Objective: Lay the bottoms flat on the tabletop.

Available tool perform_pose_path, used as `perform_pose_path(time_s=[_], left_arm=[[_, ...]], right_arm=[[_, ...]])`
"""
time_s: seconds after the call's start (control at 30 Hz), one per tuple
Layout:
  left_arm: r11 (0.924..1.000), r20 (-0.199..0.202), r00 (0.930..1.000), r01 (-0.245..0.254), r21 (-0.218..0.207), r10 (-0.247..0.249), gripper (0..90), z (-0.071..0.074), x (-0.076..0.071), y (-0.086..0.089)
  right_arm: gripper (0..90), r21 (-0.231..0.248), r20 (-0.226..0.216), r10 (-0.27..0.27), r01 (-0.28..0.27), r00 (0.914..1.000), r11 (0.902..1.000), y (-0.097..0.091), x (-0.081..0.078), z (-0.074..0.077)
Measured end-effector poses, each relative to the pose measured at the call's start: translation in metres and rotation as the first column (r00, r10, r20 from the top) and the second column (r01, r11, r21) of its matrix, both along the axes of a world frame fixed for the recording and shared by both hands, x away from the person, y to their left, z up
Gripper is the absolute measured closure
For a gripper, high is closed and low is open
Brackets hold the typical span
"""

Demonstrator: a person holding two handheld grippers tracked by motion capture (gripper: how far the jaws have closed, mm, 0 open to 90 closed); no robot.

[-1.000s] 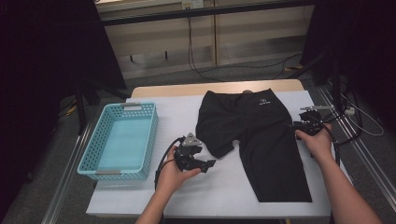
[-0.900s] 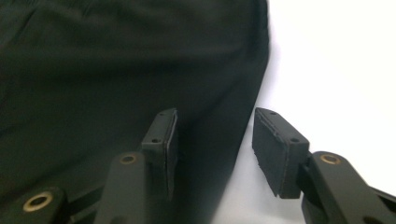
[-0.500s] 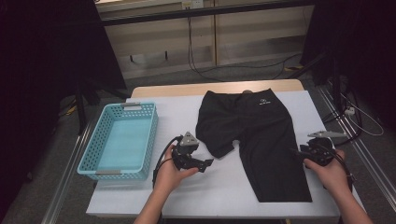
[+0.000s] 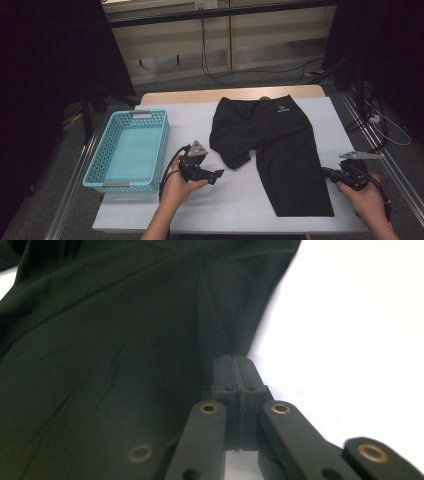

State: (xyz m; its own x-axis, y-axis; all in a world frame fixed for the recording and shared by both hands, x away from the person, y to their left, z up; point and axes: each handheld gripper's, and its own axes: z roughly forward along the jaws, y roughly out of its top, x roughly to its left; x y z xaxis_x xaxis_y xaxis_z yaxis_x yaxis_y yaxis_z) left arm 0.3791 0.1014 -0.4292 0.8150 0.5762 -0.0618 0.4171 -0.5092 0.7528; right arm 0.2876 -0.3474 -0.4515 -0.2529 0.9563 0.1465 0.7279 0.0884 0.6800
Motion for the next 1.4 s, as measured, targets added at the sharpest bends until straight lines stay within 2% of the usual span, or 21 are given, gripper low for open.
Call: perform_pose_path(time_s=[0.17,0.47,0.53,0.57,0.67,0.77,0.83,0.87,0.93,0.97,1.03,1.17,1.27,1.4], left_arm=[[1.0,0.0,1.0,-0.006,0.001,0.006,11.9,0.0,-0.001,0.003],[0.9998,-0.001,0.9999,-0.015,0.014,0.015,10.4,-0.002,0.0,0.008],[0.9997,0.0,0.9999,-0.016,0.015,0.016,10.1,-0.002,0.001,0.008],[0.9997,0.001,0.9999,-0.016,0.016,0.016,10.1,-0.002,0.001,0.008],[0.9998,0.002,0.9999,-0.016,0.014,0.016,10.1,-0.002,0.001,0.008],[0.9998,0.003,0.9999,-0.017,0.013,0.017,10.1,-0.003,0.002,0.008],[0.9998,0.001,0.9999,-0.015,0.013,0.015,10.1,-0.003,0.002,0.008],[0.9998,0.002,0.9999,-0.015,0.013,0.015,10.1,-0.003,0.002,0.008],[0.9998,0.001,0.9999,-0.017,0.013,0.017,10.1,-0.003,0.002,0.008],[0.9998,0.003,0.9999,-0.017,0.013,0.017,10.1,-0.003,0.002,0.008],[0.9997,0.003,0.9998,-0.019,0.013,0.019,10.1,-0.003,0.002,0.009],[0.9998,0.004,0.9999,-0.014,0.013,0.014,10.3,-0.001,0.001,0.009],[0.9998,0.006,0.9999,-0.012,0.013,0.012,10.3,-0.001,0.001,0.009],[0.9998,0.001,0.9999,-0.012,0.016,0.012,10.3,-0.001,0.001,0.009]], right_arm=[[90.0,-0.008,-0.007,0.015,-0.015,0.9999,0.9999,-0.001,0.001,0.001],[90.0,-0.044,0.007,0.001,-0.001,1.0,0.999,-0.011,-0.003,0.006],[90.0,-0.029,0.013,-0.005,0.005,0.9999,0.9996,-0.012,-0.004,0.006],[89.0,-0.03,0.02,0.0,0.001,0.9998,0.9996,-0.011,-0.005,0.006],[74.9,-0.046,0.042,0.023,-0.021,0.9989,0.9987,-0.003,-0.006,0.005],[69.4,-0.08,0.039,0.049,-0.046,0.998,0.9957,0.007,-0.005,0.005],[69.5,-0.115,0.013,0.064,-0.062,0.9979,0.9914,0.014,-0.004,0.003],[73.4,-0.129,0.029,0.07,-0.066,0.9971,0.9895,0.017,-0.005,0.002],[87.5,-0.122,0.014,0.096,-0.093,0.9953,0.9881,0.022,-0.005,0.003],[89.3,-0.118,0.011,0.103,-0.101,0.9946,0.9879,0.024,-0.005,0.003],[90.0,-0.12,0.004,0.105,-0.104,0.9944,0.9873,0.025,-0.004,0.004],[90.0,-0.067,-0.007,0.093,-0.094,0.9956,0.9934,0.014,-0.003,0.004],[90.0,-0.089,-0.001,0.077,-0.077,0.997,0.9931,0.006,-0.004,0.006],[90.0,-0.094,0.001,0.036,-0.036,0.9994,0.9949,-0.009,-0.005,0.007]])
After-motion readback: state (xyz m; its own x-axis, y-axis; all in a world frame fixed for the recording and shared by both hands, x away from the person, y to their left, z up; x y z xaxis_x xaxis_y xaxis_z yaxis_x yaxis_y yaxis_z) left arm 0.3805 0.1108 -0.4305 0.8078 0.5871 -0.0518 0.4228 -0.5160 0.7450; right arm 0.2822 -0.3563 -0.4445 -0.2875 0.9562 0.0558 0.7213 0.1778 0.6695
